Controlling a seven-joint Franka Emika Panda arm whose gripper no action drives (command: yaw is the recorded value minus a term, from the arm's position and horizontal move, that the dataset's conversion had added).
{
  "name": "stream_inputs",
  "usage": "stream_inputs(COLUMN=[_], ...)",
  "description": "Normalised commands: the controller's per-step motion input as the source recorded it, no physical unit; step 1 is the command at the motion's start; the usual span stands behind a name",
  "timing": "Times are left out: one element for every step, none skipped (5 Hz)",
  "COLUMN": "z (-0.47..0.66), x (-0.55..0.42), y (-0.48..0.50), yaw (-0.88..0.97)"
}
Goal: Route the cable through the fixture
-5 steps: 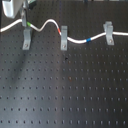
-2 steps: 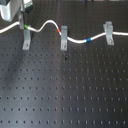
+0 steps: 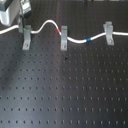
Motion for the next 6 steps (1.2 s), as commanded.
stream_inputs(z=[0.17,0.07,0.09,0.0,0.0,0.0], x=[-0.186,-0.285,-0.355,-0.112,-0.003,-0.109], y=[0.072,0.016,-0.005,0.041,-0.013,-0.06], yaw=[0.0,0.03,0.06,0.01,0.0,0.09])
